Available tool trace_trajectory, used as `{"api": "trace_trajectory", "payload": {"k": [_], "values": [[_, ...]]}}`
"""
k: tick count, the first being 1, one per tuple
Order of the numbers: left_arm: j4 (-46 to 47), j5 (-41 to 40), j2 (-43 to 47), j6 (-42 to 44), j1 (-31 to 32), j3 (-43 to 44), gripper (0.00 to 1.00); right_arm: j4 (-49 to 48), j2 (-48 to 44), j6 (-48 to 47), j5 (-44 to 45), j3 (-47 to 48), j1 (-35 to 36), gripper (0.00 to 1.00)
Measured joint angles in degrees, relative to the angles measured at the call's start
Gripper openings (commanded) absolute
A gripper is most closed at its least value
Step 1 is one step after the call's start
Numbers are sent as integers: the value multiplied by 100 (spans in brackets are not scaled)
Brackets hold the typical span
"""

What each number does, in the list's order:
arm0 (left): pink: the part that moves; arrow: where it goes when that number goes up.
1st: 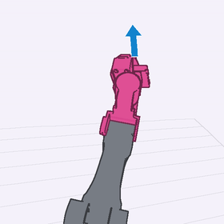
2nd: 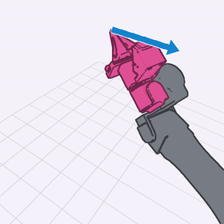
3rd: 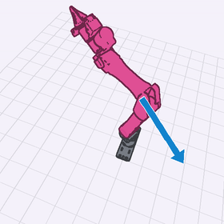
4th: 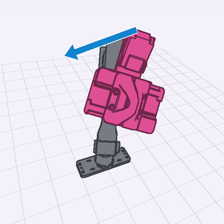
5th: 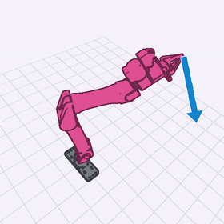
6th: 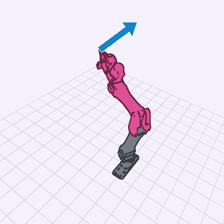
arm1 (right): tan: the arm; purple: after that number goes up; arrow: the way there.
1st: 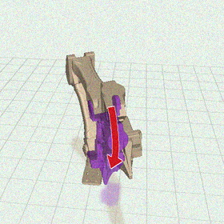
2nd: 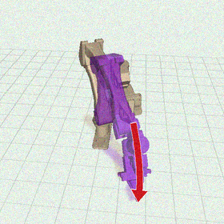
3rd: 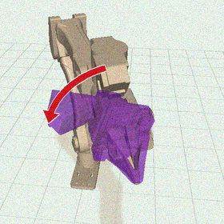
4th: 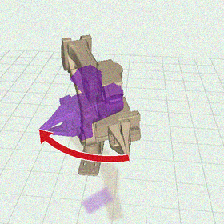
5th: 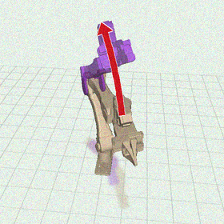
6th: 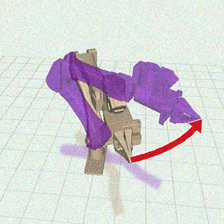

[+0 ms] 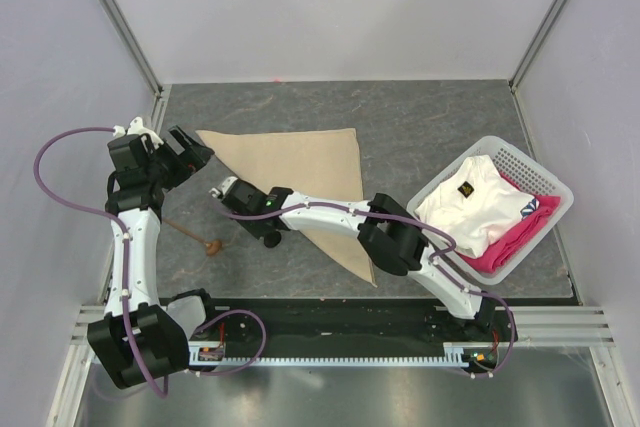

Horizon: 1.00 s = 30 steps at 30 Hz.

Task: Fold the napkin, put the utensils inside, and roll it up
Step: Grab a utensil with the right arm, then place the utensil onto the napkin

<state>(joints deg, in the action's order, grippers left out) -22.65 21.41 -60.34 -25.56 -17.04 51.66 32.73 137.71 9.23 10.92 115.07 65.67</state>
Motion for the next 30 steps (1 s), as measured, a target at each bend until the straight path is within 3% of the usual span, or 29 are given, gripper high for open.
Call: {"api": "trace_trajectory", "payload": {"k": [8,20,30], "values": [[0,13,0,0,0,0,99,17,-94,153,-131,-68,-57,0],[0,15,0,0,-4,-2,99,-166,-1471,72,-839,-568,-920,0],[0,22,0,0,-33,-11,99,-175,-1045,-466,-1283,-323,-1777,0]]}}
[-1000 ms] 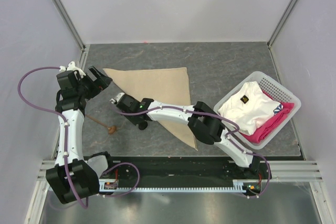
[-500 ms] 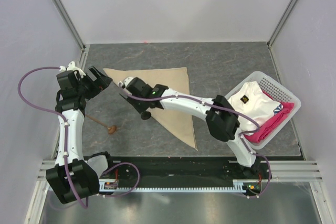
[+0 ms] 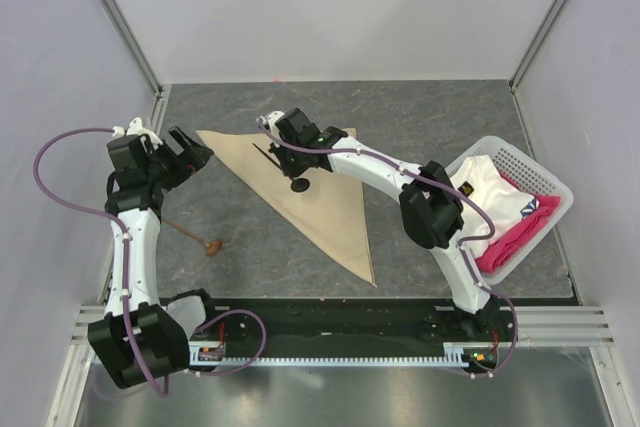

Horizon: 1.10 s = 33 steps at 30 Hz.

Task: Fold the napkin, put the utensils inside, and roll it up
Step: Place the utensil onto the napkin

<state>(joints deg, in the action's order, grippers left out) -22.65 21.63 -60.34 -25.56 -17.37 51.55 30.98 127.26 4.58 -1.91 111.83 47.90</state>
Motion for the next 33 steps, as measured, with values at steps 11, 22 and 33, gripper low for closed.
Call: {"api": "trace_trajectory", "payload": {"k": [11,22,33], "values": [[0,96,-46,0,-26,-9,99,271,514,-313,-264,153,-26,0],[0,103,-85,0,-26,-22,99,254,533,-330,-232,68,-50,0],[0,105,-90,0,-26,-24,99,240,588,-326,-234,-254,-57,0]]}}
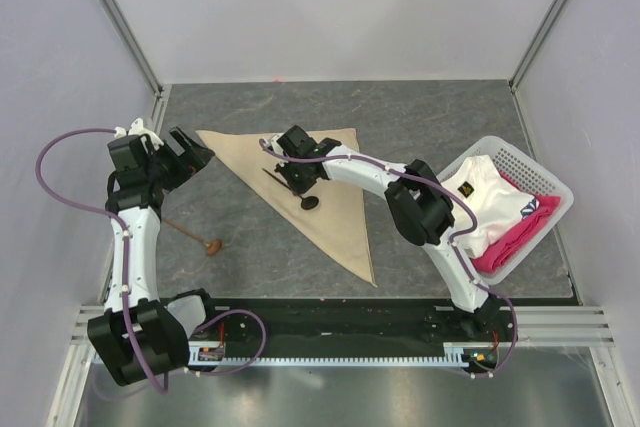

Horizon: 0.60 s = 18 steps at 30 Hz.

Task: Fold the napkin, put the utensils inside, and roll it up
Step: Place the utensil onto the napkin

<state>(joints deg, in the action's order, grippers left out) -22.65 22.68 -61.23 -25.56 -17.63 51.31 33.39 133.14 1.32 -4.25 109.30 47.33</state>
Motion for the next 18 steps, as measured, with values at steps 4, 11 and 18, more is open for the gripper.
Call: {"api": "trace_trajectory", "payload": {"k": [4,11,18], "values": [[2,0,-2,0,0,-2,99,-9,0,4,2,-11,-7,14],[4,-28,-35,2,0,-28,99,-26,0,31,13,-15,-9,50],[-63,-981,-50,59,-2,-269,92,-48,-317,-13,-35,-299,-44,58]]}}
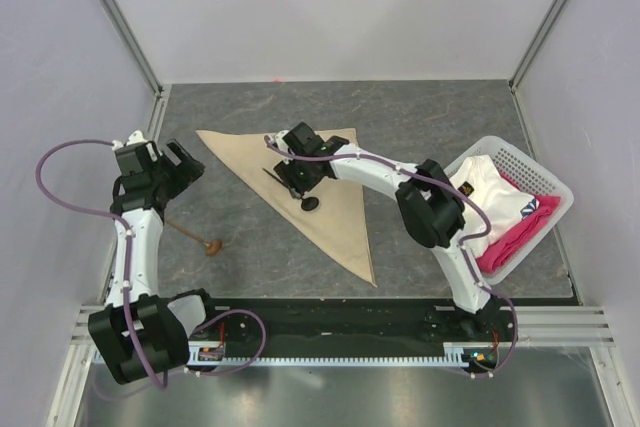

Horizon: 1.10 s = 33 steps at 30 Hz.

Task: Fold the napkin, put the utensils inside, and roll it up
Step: Place the utensil onto the napkin, then grab a utensil with the left arm

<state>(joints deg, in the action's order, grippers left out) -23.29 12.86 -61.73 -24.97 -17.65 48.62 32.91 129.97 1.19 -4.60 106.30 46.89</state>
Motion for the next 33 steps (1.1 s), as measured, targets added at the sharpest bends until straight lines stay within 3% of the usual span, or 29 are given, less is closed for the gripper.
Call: {"api": "trace_trajectory", "payload": {"k": [4,9,13,22,29,33], "values": [[-249,-643,0,17,-42,-238,89,-151,-791,15,-122,-573,-144,60],[-518,-1285,35,-116,-238,-710,73,-568,-2011,70,-374,-1233,-481,60],[-699,-1574,-4,-509,-291,-1185,69,-927,-2588,177,-654,-1622,-782,61],[-811,-1888,-516,-999,-291,-1425,57,-1084,-2761,330,-1113,-1978,-1161,61],[-785,-1963,-1093,-1084,-291,-1408,38,-1152,-2811,358,-1287,-2004,-1263,62],[-793,-1998,-1261,-1082,-291,-1305,34,-1158,-2815,363,-1340,-2017,-1274,62]]}}
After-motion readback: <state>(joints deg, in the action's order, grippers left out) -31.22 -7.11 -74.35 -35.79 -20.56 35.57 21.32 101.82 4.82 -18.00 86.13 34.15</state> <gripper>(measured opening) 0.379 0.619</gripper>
